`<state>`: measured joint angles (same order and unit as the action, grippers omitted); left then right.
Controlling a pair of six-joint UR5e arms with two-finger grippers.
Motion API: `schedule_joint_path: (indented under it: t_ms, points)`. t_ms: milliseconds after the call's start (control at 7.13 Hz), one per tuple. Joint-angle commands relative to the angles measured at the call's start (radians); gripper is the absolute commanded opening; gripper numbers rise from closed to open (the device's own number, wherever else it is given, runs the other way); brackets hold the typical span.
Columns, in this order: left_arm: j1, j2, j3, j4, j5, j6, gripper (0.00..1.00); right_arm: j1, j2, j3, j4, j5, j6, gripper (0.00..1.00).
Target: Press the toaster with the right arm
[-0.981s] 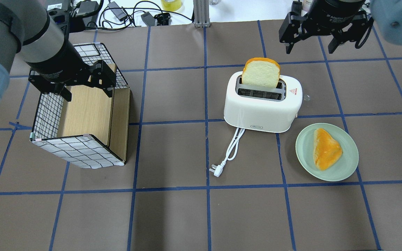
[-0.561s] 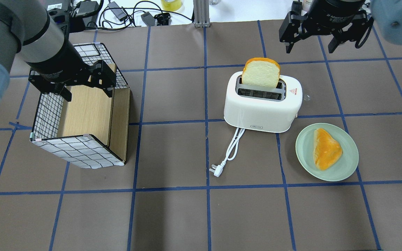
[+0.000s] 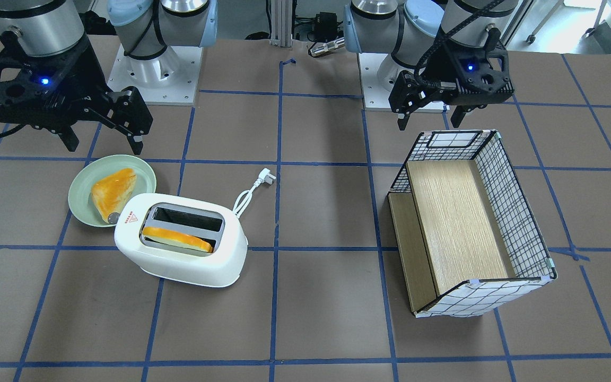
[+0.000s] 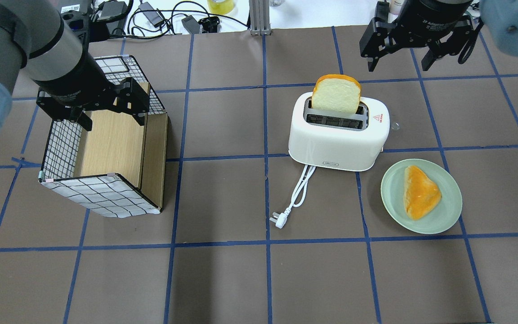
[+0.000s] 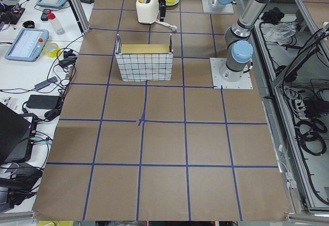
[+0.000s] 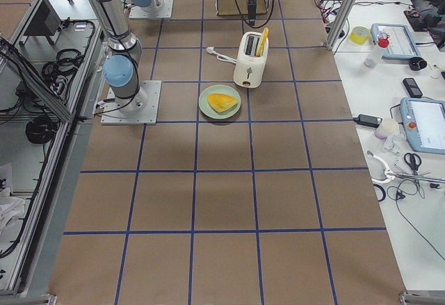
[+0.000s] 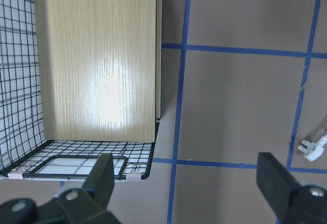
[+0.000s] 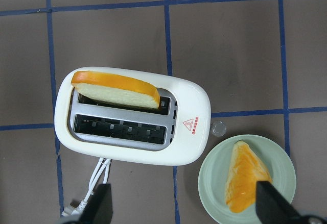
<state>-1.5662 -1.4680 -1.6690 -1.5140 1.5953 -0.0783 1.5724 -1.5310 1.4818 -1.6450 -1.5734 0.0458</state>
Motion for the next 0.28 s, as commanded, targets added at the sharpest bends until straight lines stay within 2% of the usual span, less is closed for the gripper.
schedule_joint_path:
  t_ms: [0, 140]
  points:
    - [0.0, 0.0, 0.0, 0.0, 0.0, 0.0, 1.0, 0.0, -0.001, -0.001, 0.001, -0.004, -0.001, 1.0]
    - [0.0, 0.0, 0.0, 0.0, 0.0, 0.0, 1.0, -0.002, -0.001, 0.0, 0.001, -0.004, -0.001, 1.0]
